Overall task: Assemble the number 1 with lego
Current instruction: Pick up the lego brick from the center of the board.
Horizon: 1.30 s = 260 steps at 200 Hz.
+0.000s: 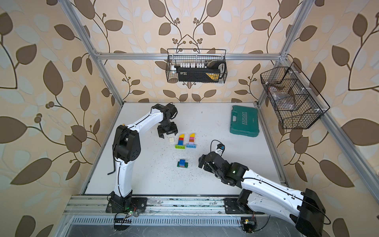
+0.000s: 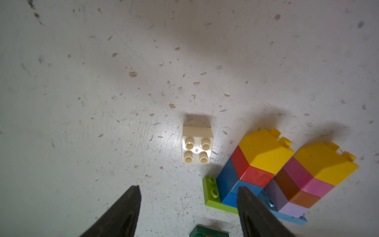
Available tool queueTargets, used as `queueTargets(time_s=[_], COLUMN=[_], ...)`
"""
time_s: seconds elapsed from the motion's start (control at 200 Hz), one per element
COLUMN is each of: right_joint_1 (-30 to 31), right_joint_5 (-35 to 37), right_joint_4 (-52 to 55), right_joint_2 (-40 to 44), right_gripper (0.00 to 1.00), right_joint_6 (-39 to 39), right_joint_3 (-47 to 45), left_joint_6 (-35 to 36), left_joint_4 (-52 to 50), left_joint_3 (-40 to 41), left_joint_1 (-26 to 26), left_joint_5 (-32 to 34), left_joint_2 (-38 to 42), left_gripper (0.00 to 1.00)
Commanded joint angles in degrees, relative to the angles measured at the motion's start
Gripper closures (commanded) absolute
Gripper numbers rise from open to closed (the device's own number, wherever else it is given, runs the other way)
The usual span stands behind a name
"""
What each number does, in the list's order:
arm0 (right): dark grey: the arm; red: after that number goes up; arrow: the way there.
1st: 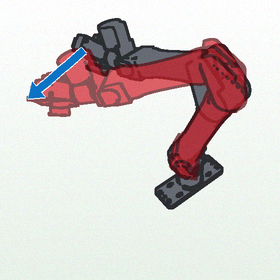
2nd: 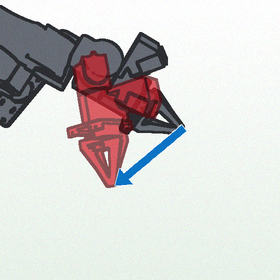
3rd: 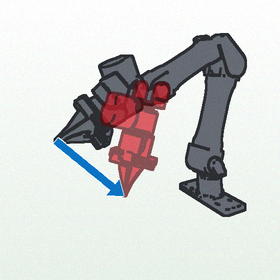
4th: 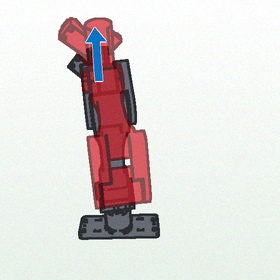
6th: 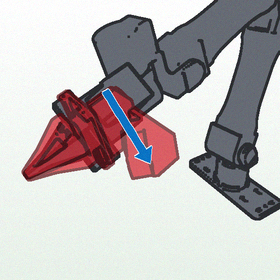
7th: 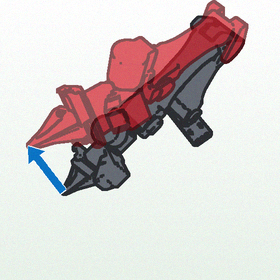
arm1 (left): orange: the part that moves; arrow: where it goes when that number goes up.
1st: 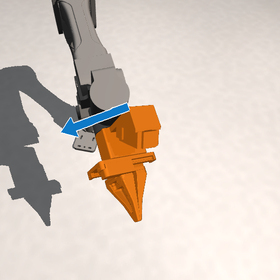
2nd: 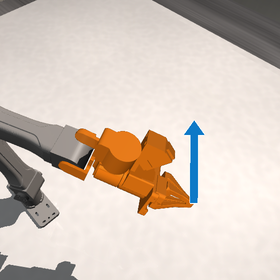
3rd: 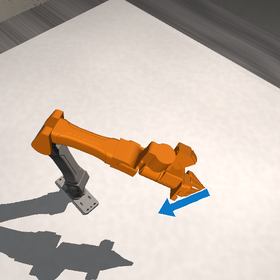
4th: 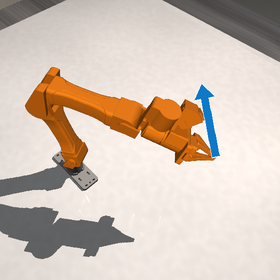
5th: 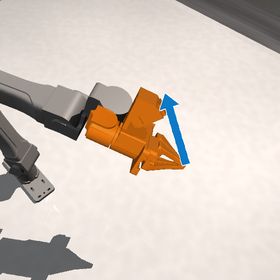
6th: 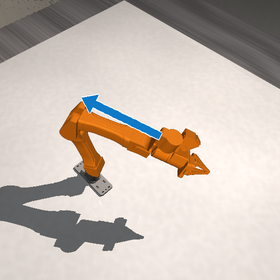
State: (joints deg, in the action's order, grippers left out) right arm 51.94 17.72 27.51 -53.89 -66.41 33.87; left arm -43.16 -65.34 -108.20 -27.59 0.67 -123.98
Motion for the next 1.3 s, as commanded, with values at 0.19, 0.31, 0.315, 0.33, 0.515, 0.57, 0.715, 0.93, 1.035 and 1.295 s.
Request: queueTargets(time_s=[0.19,0.31,0.315,0.33,0.515,0.57,0.715,0.93,1.035,1.295], right_joint_1=[-0.6,-0.8,-0.7,-0.8,-0.9,-0.9,-0.9,-1.0,-1.1,-1.1], right_joint_5=[-0.2,-0.2,-0.2,-0.1,-0.1,-0.2,-0.3,-0.4,-0.3,2.4], right_joint_4=[-0.4,-0.3,-0.3,-0.3,-0.1,0.0,0.3,0.7,0.9,3.3], right_joint_2=[-1.2,-1.6,-1.6,-1.6,-2.5,-2.7,-3.3,-3.9,-4.0,-2.0], right_gripper=[0.01,0.01,0.01,0.01,0.01,0.01,0.01,0.01,0.01,0.01], right_joint_6=[0.7,0.7,0.7,0.7,0.8,0.8,0.8,0.8,0.8,-2.7], right_joint_3=[1.1,1.3,1.3,1.3,1.8,1.9,2.3,2.7,2.8,2.1], left_joint_6=[4.2,4.7,4.8,4.8,5.8,5.8,5.9,6.0,5.5,3.4], left_joint_4=[3.0,4.4,4.5,4.6,5.6,5.7,6.2,3.9,1.3,-1.4], left_joint_3=[0.7,1.7,1.7,1.8,2.6,3.0,4.2,3.9,3.8,10.8], left_joint_1=[1.0,1.1,1.1,1.1,1.1,1.2,1.2,1.2,1.2,-2.1], left_joint_5=[-2.0,-2.8,-2.9,-2.9,-3.4,-3.6,-4.3,-3.6,-2.9,-2.2], left_joint_2=[-4.1,-5.0,-5.0,-5.1,-5.6,-5.6,-5.0,-4.5,-2.3,11.2], left_gripper=[0.30,0.34,0.34,0.35,0.46,0.49,0.59,0.76,0.79,0.81])
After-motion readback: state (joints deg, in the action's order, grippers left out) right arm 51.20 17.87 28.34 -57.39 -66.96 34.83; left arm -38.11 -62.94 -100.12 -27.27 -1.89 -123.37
